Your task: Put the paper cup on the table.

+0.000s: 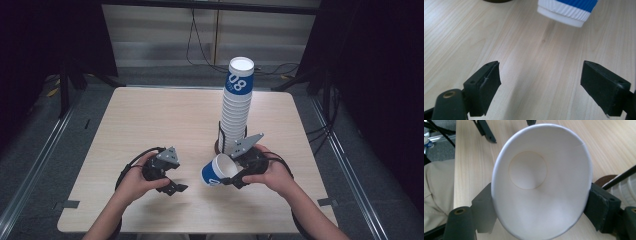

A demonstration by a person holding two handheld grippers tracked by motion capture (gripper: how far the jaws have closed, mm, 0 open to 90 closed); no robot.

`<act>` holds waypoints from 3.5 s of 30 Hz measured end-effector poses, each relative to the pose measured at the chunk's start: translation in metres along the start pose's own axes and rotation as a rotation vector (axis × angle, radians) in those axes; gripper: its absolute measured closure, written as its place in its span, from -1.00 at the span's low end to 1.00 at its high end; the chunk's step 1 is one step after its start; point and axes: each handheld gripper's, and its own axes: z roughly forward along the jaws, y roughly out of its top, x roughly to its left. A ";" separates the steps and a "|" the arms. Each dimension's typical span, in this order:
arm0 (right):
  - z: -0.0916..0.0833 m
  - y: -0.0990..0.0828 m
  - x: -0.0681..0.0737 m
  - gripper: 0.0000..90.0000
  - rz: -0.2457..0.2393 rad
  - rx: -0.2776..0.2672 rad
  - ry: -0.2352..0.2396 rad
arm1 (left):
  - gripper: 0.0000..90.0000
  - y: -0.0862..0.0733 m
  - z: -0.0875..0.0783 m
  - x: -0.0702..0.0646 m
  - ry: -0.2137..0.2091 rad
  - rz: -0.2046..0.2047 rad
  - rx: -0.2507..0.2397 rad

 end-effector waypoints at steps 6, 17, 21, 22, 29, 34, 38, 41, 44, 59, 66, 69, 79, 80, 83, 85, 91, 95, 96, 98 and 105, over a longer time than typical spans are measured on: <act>-0.004 -0.001 -0.002 -0.53 0.000 0.062 -0.015 | -0.64 -0.003 0.000 0.004 0.002 -0.006 0.015; -0.006 -0.003 -0.005 -0.54 -0.004 0.165 -0.034 | -0.63 -0.006 0.001 0.006 -0.010 0.007 0.045; -0.006 -0.002 -0.006 -0.55 -0.008 0.195 -0.030 | -0.63 -0.007 0.002 0.006 -0.004 -0.014 0.032; -0.006 -0.001 -0.006 -0.56 -0.009 0.210 -0.034 | -0.63 -0.007 0.002 0.007 -0.004 -0.008 0.037; -0.005 0.005 -0.003 -0.57 -0.071 0.278 -0.056 | -0.63 -0.006 -0.001 0.006 -0.017 -0.017 0.030; -0.002 0.008 -0.001 -0.58 -0.102 0.319 -0.061 | -0.62 -0.007 -0.001 0.008 -0.021 -0.015 0.038; 0.001 0.008 -0.001 -0.59 -0.125 0.349 -0.055 | -0.62 -0.007 0.000 0.007 -0.017 -0.022 0.036; 0.001 0.009 0.000 -0.59 -0.122 0.378 -0.058 | -0.62 -0.007 -0.001 0.008 -0.020 -0.010 0.043; 0.004 0.009 -0.001 -0.60 -0.151 0.378 -0.052 | -0.62 -0.008 0.000 0.007 -0.021 -0.020 0.041; 0.014 0.016 0.003 -0.63 -0.202 0.428 -0.067 | -0.62 -0.014 -0.003 0.009 -0.017 -0.034 0.038; 0.016 0.016 0.004 -0.64 -0.210 0.414 -0.070 | -0.62 -0.014 -0.001 0.006 -0.026 -0.034 0.038; 0.017 0.016 0.004 -0.64 -0.205 0.407 -0.070 | -0.62 -0.013 -0.001 0.007 -0.028 -0.010 0.056; 0.020 0.010 0.002 -0.67 -0.178 0.363 -0.047 | -0.62 -0.016 0.000 0.006 -0.033 -0.030 0.049; 0.020 0.010 0.002 -0.67 -0.171 0.361 -0.047 | -0.62 -0.016 -0.001 0.006 -0.029 -0.026 0.059; 0.021 0.009 0.002 -0.69 -0.160 0.353 -0.047 | -0.62 -0.017 -0.001 0.007 -0.031 -0.029 0.050; 0.021 0.008 0.002 -0.70 -0.153 0.340 -0.038 | -0.62 -0.018 -0.001 0.008 -0.033 -0.019 0.055; 0.021 0.003 -0.001 -0.72 -0.132 0.280 -0.021 | -0.61 -0.018 0.000 0.007 -0.038 -0.036 0.050; 0.019 0.000 -0.002 -0.72 -0.119 0.258 -0.022 | -0.61 -0.020 0.001 0.006 -0.042 -0.037 0.051; 0.019 -0.001 -0.003 -0.72 -0.112 0.256 -0.025 | -0.61 -0.020 0.001 0.006 -0.040 -0.038 0.054; 0.019 -0.004 -0.002 -0.73 -0.100 0.253 -0.026 | -0.61 -0.020 0.000 0.007 -0.034 -0.045 0.046; 0.019 -0.016 -0.002 -0.73 -0.069 0.215 -0.020 | -0.61 -0.019 -0.003 0.004 -0.033 -0.059 0.024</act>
